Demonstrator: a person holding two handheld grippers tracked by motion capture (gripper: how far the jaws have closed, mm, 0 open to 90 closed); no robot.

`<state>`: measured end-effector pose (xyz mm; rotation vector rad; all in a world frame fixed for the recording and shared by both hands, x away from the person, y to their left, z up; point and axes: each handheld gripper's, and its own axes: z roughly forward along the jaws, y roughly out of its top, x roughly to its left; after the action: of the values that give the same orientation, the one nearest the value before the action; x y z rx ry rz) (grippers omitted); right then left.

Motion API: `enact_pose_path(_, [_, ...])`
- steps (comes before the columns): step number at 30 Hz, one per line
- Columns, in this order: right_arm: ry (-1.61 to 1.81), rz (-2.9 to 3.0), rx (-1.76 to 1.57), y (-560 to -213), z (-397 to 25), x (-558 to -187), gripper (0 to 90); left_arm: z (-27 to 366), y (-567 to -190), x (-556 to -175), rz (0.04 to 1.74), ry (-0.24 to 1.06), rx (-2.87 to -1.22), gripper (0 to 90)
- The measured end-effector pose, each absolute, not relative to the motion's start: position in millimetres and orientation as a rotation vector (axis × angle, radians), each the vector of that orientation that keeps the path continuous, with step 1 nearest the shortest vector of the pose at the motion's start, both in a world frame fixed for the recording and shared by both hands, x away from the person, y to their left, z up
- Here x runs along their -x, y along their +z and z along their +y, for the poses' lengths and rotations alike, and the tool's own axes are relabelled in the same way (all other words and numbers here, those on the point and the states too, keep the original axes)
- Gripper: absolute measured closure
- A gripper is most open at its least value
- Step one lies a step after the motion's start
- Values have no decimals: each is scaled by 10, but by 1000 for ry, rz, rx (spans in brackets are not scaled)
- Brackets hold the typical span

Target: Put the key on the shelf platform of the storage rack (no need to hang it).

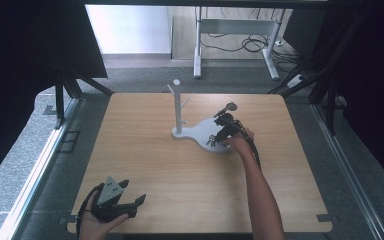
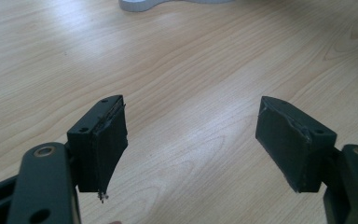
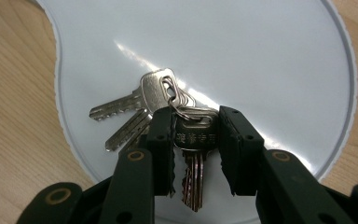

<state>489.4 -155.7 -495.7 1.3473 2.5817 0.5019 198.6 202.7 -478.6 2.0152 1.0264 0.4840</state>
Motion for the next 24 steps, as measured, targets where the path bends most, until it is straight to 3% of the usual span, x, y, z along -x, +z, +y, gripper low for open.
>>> enact_pose_path(8, [489,2568,-1323,-4957,-1564,-4872,656,2008,-4783,-1980,1020,482,-2021,251])
enact_pose_path(18, [514,2546,-1337,-4917,-1611,-4842,488,2013,-4784,-1987,1019,480,-2019,251])
enact_pose_path(24, [561,2544,-1332,-4841,-1638,-4795,446,2052,-4779,-2002,1030,474,-2005,251])
